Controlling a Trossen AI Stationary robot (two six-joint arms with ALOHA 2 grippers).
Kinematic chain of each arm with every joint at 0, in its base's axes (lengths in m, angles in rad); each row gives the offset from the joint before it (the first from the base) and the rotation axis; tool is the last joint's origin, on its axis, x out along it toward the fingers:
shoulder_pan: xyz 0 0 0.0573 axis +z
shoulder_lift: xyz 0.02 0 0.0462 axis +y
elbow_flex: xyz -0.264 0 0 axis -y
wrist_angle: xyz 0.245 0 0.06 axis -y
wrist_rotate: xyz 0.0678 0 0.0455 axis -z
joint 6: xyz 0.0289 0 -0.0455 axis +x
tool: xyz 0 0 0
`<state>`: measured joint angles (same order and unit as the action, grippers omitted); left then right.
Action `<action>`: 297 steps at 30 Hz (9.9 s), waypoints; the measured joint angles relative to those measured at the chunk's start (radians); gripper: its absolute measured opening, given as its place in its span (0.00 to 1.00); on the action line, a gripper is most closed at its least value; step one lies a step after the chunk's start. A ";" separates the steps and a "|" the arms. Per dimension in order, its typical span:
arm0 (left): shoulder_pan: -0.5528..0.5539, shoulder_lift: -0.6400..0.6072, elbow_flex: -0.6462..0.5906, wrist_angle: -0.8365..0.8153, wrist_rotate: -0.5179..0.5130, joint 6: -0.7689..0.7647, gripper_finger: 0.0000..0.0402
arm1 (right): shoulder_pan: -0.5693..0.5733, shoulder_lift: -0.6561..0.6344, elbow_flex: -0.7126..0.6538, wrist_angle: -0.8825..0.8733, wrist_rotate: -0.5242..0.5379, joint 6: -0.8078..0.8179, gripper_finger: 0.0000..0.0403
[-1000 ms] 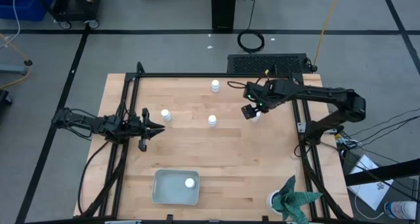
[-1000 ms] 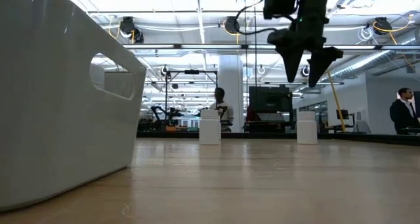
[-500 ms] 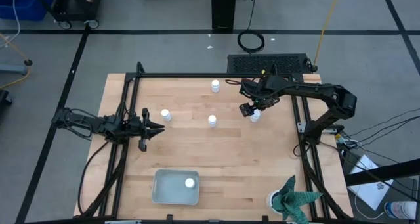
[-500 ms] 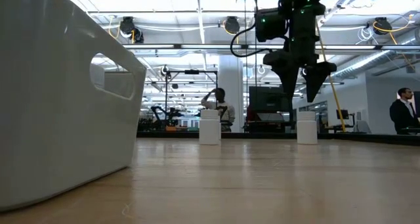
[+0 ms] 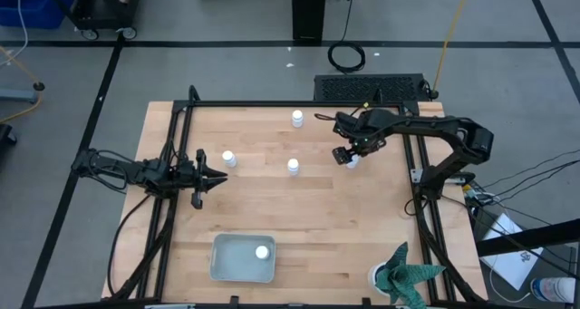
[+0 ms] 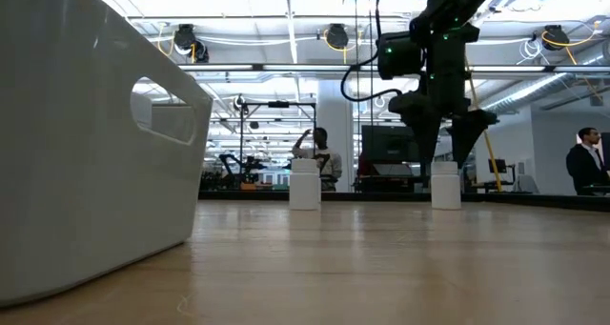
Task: Pick and place pill bottles into a basket
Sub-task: Put the white medicine bottle into the gray bin
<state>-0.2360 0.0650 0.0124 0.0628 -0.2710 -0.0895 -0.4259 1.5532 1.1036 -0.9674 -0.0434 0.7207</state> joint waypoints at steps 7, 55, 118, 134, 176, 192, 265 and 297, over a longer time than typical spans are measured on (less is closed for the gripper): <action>0.000 0.000 0.000 0.000 0.000 0.000 0.16 | 0.000 0.000 -0.003 0.000 -0.006 0.007 0.70; 0.000 0.000 0.000 0.000 0.000 0.000 0.16 | 0.029 0.000 -0.054 0.173 -0.041 0.000 0.53; 0.000 0.000 0.000 0.000 0.000 0.000 0.16 | 0.021 0.000 -0.087 0.450 0.046 -0.011 0.68; 0.000 0.000 0.000 0.000 0.000 0.000 0.16 | 0.023 0.069 -0.087 0.493 0.013 -0.029 0.61; 0.000 0.000 0.000 -0.001 0.001 0.000 0.16 | 0.567 -0.164 0.031 1.239 0.278 0.170 0.40; 0.000 0.000 0.000 -0.004 0.000 0.000 0.16 | 0.858 -0.099 0.287 1.059 0.232 -0.049 0.40; 0.000 0.000 0.000 -0.002 0.000 0.000 0.16 | 0.813 0.802 1.049 0.258 -0.108 -0.489 0.41; 0.000 0.000 0.000 -0.005 0.002 0.000 0.16 | 0.814 0.800 1.049 0.289 -0.115 -0.576 0.52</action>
<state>-0.2360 0.0654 0.0124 0.0578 -0.2695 -0.0898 0.3878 2.3535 2.1525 -0.6788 -0.1585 0.1444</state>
